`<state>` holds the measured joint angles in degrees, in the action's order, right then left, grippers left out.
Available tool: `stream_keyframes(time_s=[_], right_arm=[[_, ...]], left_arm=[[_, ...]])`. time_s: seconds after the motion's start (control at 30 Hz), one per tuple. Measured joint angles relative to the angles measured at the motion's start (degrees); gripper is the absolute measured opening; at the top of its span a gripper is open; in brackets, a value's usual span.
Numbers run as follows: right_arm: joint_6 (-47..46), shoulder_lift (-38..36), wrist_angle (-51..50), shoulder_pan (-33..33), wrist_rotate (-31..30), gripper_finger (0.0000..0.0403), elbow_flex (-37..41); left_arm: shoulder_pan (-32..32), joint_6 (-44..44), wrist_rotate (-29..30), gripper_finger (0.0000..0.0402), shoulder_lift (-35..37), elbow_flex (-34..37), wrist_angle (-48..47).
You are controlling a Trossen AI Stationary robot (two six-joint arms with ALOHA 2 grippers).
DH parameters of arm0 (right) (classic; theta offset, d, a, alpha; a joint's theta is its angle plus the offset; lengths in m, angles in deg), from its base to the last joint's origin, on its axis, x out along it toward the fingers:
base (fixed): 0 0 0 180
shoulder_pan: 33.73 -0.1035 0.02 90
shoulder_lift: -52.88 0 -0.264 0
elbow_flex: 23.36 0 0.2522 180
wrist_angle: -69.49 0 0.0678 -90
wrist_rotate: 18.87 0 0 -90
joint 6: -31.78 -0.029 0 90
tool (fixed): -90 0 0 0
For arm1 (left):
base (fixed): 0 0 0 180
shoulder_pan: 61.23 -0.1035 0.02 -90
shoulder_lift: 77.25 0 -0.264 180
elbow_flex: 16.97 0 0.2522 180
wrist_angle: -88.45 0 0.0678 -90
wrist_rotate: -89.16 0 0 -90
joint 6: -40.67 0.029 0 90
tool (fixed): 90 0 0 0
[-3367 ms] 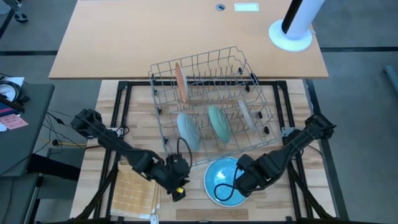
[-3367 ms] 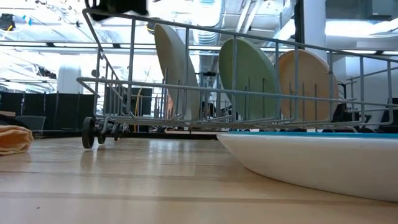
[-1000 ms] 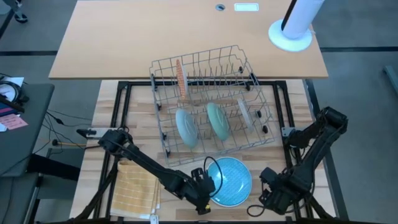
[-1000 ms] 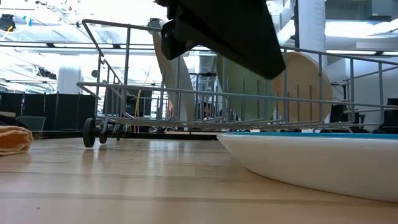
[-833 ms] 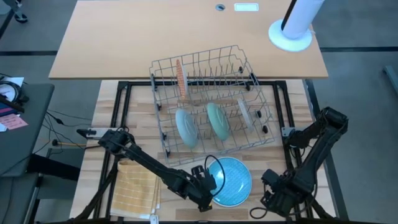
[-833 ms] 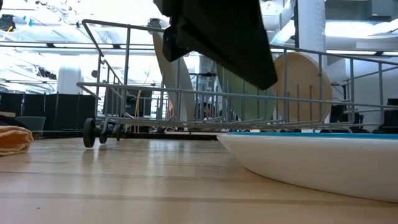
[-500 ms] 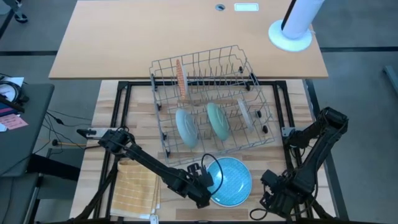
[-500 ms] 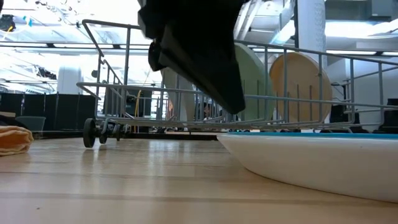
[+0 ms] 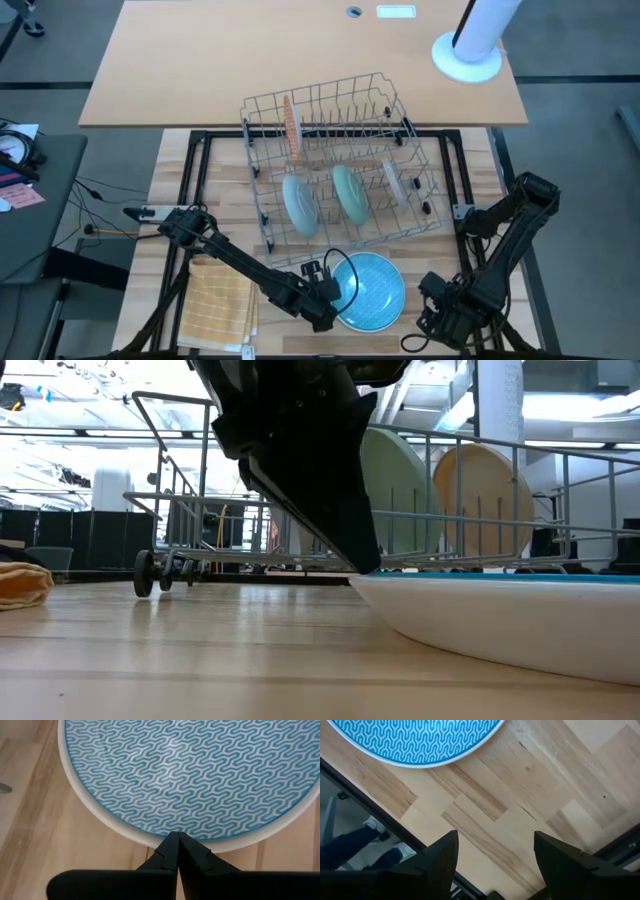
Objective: Sort dishes
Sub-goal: Put the blue patterned plate in the dish rack
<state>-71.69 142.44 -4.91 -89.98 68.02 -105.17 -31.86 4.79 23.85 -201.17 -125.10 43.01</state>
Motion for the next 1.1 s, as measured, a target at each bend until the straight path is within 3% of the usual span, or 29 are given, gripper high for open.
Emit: stream_keyframes(time_s=[0.67,0.9,1.1], right_arm=[[0.0,0.0,1.8,2.3,0.0,0.0260,0.0],[-0.4,-1.5,7.0,5.6,0.0,0.0260,0.0],[-4.4,-3.7,5.0,9.5,-6.9,0.0260,0.0]], left_arm=[[-0.6,0.2,-3.1,0.0000,-2.3,-0.1,3.7],[-0.7,0.1,-3.4,0.0000,-3.3,-0.1,4.7],[-0.8,0.9,-4.2,0.0000,-3.6,-0.1,5.8]])
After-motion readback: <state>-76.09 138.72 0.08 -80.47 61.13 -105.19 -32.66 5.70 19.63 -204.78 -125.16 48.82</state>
